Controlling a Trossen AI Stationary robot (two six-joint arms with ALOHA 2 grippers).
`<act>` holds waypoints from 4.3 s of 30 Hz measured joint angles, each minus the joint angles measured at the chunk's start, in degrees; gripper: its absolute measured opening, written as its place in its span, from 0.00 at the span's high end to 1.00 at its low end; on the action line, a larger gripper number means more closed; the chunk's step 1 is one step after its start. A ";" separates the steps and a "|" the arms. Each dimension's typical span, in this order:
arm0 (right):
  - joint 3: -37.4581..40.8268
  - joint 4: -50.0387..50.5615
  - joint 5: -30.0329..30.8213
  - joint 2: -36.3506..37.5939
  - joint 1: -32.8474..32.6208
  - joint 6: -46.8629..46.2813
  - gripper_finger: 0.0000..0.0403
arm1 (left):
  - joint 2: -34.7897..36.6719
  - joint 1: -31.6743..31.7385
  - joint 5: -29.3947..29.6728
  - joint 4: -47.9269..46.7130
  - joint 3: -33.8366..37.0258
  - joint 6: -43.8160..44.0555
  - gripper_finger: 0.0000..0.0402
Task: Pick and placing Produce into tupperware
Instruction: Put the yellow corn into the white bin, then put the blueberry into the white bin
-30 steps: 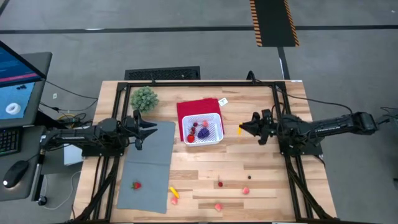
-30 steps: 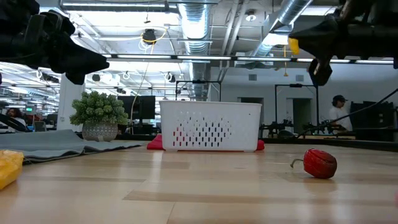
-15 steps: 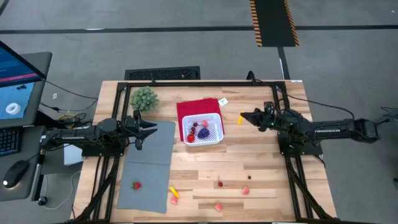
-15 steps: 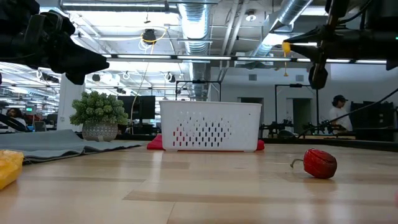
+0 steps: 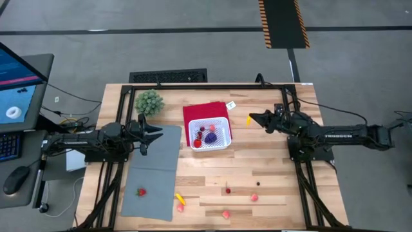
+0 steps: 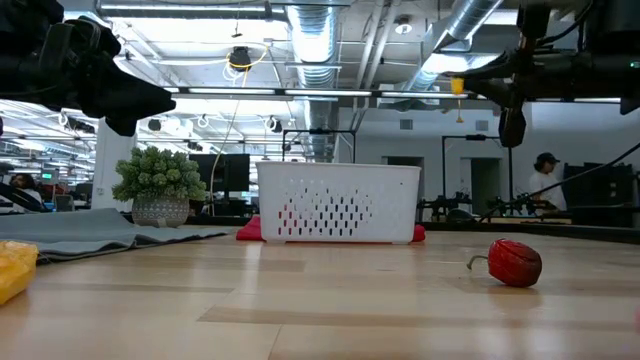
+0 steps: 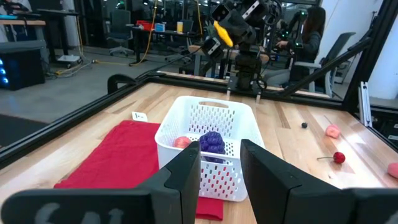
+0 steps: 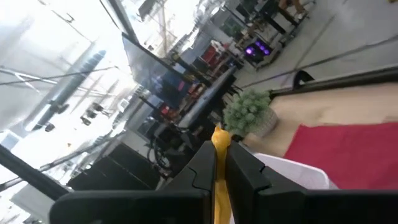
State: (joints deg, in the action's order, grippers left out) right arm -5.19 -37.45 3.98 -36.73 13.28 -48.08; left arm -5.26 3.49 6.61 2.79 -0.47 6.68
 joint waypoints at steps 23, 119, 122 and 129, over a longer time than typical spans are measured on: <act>0.00 3.80 3.61 0.00 -1.64 2.55 0.88 | 0.00 0.00 0.01 -0.02 0.04 0.00 0.74; -56.27 52.59 -6.25 -42.25 -11.33 48.15 0.57 | 0.00 -0.01 0.04 -0.02 0.07 0.00 0.74; -54.91 53.27 -6.24 -37.82 -14.41 48.11 0.59 | 0.00 -0.02 0.04 -0.02 0.07 0.00 0.74; -49.11 53.05 -6.21 -28.08 -22.38 48.30 0.63 | 0.00 -0.02 0.02 -0.02 0.04 0.00 0.74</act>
State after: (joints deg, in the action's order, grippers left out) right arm -54.30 15.60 -2.23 -64.82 -9.10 0.22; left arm -5.26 3.46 6.63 2.76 -0.43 6.68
